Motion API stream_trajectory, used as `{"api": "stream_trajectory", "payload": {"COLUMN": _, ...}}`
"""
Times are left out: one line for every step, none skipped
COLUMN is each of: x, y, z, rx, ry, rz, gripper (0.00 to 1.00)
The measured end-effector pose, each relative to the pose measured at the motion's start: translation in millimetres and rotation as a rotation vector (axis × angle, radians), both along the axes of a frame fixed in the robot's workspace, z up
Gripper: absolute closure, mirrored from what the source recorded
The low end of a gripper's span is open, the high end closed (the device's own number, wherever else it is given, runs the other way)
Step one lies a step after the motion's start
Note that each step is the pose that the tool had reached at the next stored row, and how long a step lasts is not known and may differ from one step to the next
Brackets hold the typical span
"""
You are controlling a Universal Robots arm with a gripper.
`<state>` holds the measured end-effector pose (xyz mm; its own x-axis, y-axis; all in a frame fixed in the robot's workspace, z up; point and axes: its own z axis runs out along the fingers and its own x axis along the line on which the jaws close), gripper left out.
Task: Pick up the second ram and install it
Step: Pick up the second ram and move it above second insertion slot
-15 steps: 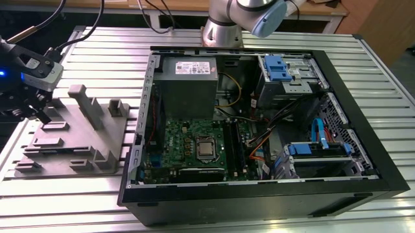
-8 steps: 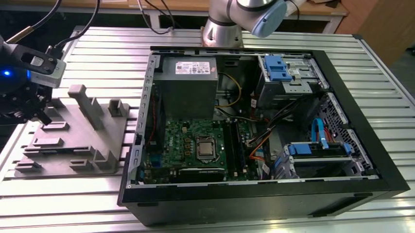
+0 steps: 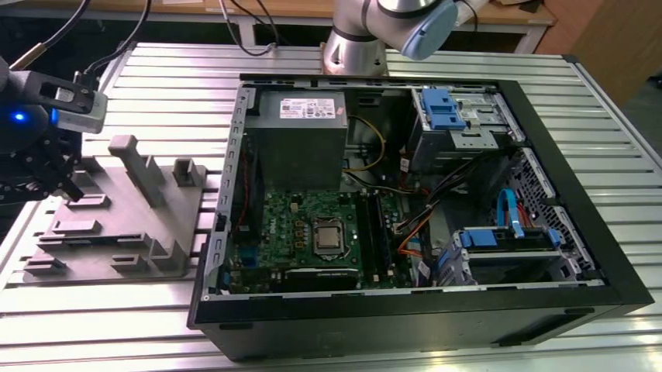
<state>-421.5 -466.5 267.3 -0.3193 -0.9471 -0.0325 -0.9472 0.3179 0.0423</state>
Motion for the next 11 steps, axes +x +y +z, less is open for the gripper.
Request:
{"api": "stream_trajectory", "payload": {"x": 0.0, "y": 0.0, "z": -0.4, "rx": 0.0000, "ry": 0.0000, "rz": 0.018, "gripper": 0.90}}
{"api": "stream_trajectory", "payload": {"x": 0.0, "y": 0.0, "z": -0.9, "rx": 0.0000, "ry": 0.0000, "rz": 0.036, "gripper": 0.90}}
{"api": "stream_trajectory", "payload": {"x": 0.0, "y": 0.0, "z": -1.4, "rx": 0.0000, "ry": 0.0000, "rz": 0.054, "gripper": 0.90}}
{"api": "stream_trajectory", "payload": {"x": 0.0, "y": 0.0, "z": -1.8, "rx": 0.0001, "ry": 0.0000, "rz": 0.072, "gripper": 0.90}}
{"api": "stream_trajectory", "payload": {"x": 0.0, "y": 0.0, "z": -2.2, "rx": 0.0001, "ry": 0.0000, "rz": 0.090, "gripper": 0.90}}
{"api": "stream_trajectory", "payload": {"x": 0.0, "y": 0.0, "z": -2.3, "rx": 0.0000, "ry": 0.0001, "rz": 0.105, "gripper": 0.90}}
{"api": "stream_trajectory", "payload": {"x": 0.0, "y": 0.0, "z": -2.2, "rx": -0.0001, "ry": 0.0001, "rz": 0.111, "gripper": 0.90}}
{"api": "stream_trajectory", "payload": {"x": 0.0, "y": 0.0, "z": -2.2, "rx": -0.0001, "ry": 0.0002, "rz": 0.111, "gripper": 0.90}}
{"api": "stream_trajectory", "payload": {"x": 0.0, "y": 0.0, "z": -2.3, "rx": 0.0000, "ry": 0.0001, "rz": 0.111, "gripper": 0.90}}
{"api": "stream_trajectory", "payload": {"x": 0.0, "y": 0.0, "z": -2.3, "rx": 0.0000, "ry": 0.0000, "rz": 0.111, "gripper": 0.90}}
{"api": "stream_trajectory", "payload": {"x": 0.0, "y": 0.0, "z": -2.4, "rx": 0.0000, "ry": 0.0000, "rz": 0.111, "gripper": 0.90}}
